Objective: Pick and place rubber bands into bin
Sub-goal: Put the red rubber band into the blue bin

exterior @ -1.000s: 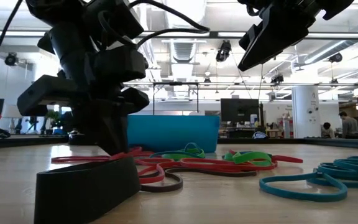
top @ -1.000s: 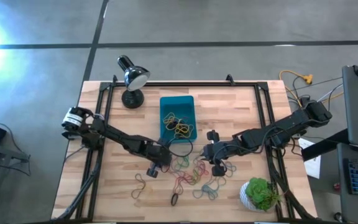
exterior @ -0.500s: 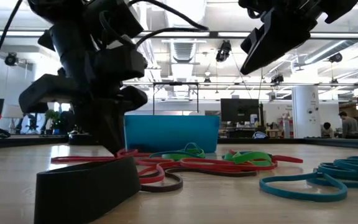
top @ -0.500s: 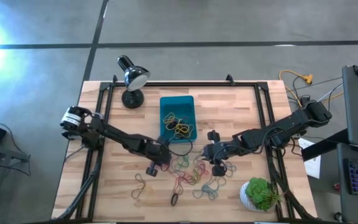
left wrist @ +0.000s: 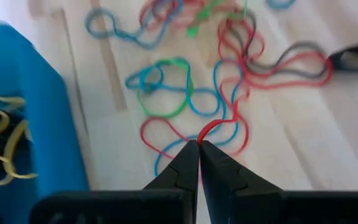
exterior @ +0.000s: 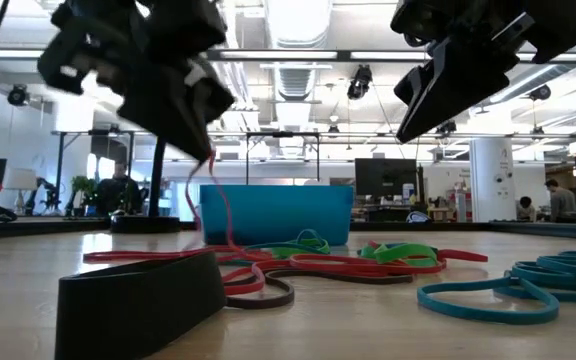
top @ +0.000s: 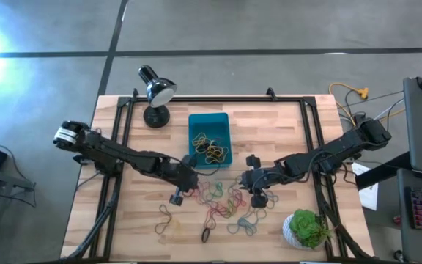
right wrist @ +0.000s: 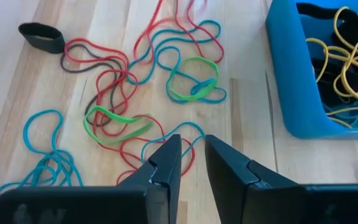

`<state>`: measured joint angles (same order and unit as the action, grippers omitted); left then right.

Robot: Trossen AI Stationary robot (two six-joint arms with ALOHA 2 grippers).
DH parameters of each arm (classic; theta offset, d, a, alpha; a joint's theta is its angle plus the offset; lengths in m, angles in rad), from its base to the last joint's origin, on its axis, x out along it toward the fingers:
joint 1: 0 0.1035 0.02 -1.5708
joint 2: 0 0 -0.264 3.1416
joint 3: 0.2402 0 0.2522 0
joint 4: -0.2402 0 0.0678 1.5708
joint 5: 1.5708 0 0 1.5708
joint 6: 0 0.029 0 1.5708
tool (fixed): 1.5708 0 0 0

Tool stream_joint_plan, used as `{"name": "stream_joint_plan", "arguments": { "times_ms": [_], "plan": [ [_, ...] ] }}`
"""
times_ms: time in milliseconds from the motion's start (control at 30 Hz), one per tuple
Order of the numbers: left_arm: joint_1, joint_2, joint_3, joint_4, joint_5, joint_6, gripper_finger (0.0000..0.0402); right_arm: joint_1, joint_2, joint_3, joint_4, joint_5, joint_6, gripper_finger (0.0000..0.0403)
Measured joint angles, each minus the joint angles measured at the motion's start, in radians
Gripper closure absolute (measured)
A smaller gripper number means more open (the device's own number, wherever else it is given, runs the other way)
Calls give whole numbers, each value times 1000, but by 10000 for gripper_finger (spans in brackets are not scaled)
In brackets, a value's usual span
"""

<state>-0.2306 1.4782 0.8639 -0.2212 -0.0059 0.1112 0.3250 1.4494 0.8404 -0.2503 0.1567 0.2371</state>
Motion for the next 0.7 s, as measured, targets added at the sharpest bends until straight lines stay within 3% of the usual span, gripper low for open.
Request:
{"name": "stream_joint_plan", "arguments": {
  "times_ms": [467, 700],
  "plan": [
    [0, -222, 2, 72, -74, 62, 401, 0, 0, -28, 3, 0, 31, 335],
    [24, -287, 5, 90, -245, 179, 401, 0, 0, -38, 3, 1, 45, 335]
  ]
}}
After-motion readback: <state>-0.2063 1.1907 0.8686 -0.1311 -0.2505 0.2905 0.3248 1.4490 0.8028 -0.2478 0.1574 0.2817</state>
